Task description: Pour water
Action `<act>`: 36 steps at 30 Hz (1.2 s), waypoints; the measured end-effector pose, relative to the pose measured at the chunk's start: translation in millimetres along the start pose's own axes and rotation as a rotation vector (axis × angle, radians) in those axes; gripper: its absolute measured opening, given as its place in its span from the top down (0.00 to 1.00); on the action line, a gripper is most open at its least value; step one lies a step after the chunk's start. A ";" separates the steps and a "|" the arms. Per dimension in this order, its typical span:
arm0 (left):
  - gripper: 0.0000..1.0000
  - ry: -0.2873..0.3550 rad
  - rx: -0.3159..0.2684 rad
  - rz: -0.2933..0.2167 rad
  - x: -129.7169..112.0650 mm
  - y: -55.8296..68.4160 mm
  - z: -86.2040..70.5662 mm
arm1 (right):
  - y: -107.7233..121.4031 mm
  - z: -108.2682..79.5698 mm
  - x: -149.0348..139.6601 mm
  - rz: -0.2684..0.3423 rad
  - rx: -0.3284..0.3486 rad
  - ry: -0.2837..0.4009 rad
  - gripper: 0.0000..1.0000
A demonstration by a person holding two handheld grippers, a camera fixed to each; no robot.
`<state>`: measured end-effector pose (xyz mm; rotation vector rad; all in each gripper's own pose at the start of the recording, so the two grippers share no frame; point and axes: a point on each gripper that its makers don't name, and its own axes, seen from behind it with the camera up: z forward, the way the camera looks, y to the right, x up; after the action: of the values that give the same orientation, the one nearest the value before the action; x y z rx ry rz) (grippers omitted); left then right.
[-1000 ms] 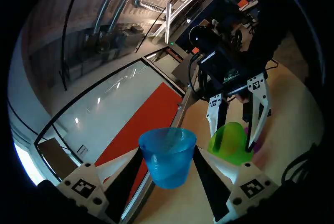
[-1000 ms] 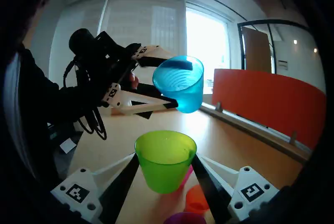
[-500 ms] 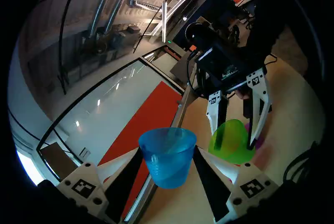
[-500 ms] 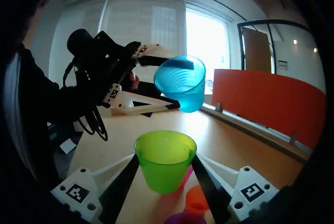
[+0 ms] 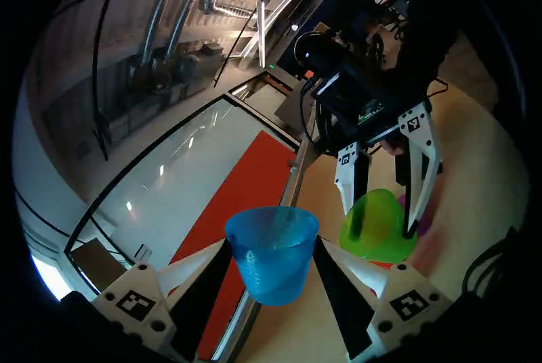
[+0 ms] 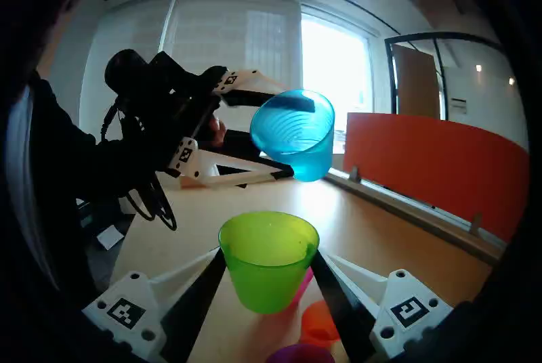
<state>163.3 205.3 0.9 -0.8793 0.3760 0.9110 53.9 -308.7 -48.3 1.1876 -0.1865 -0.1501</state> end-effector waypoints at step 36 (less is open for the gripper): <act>0.17 0.007 0.021 0.095 9.2 -4.5 2.0 | 4.9 0.6 1.7 0.004 -0.014 0.013 0.10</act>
<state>172.1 210.3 -1.4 -0.8511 0.4355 0.9903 55.5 -307.9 -43.4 1.1738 -0.1762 -0.1406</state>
